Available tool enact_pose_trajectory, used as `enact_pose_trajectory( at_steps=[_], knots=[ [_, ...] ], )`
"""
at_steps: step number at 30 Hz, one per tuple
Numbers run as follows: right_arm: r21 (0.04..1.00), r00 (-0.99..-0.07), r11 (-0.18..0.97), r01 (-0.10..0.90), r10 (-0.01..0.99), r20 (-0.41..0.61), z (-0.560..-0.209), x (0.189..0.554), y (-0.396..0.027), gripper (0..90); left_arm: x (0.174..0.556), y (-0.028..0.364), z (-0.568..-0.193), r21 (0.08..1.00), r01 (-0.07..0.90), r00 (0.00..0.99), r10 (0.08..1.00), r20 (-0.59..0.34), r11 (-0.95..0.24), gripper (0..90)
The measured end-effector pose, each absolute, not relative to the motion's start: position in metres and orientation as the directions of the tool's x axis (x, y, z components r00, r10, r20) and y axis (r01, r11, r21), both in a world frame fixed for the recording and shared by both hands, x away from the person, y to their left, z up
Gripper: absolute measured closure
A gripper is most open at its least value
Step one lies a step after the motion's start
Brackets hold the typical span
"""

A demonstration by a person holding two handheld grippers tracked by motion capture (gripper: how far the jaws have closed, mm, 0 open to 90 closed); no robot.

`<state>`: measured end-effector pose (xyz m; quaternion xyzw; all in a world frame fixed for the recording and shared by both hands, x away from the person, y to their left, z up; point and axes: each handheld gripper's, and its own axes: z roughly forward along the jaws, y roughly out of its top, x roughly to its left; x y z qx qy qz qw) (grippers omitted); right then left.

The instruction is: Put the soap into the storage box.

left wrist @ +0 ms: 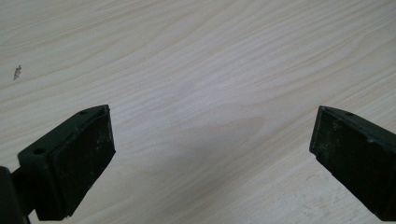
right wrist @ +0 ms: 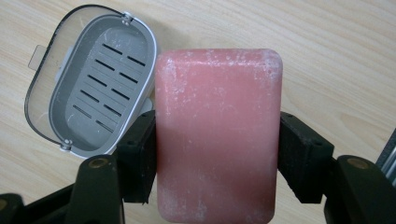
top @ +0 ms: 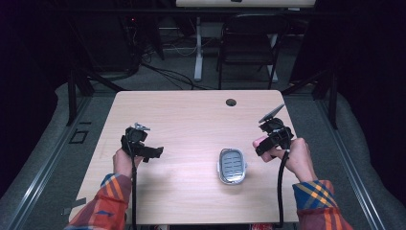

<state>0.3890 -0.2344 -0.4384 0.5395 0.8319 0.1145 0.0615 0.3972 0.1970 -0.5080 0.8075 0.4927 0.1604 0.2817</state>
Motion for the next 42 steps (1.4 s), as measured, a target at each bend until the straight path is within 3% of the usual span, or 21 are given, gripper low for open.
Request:
enact_pose_trajectory(
  at_steps=[17, 42],
  knots=[
    [0.213, -0.461, 0.452, 0.866, 0.887, -0.007, -0.433, 0.394, -0.21, 36.7, 0.397, 0.197, -0.507, 0.619, 0.699, 0.466, 0.884, -0.017, -0.357, 0.0],
    [0.143, -0.521, 0.519, 0.843, 0.853, -0.026, -0.453, 0.401, -0.171, 36.7, 0.397, 0.195, -0.508, 0.617, 0.699, 0.479, 0.877, -0.03, -0.361, 0.0]
  ],
)
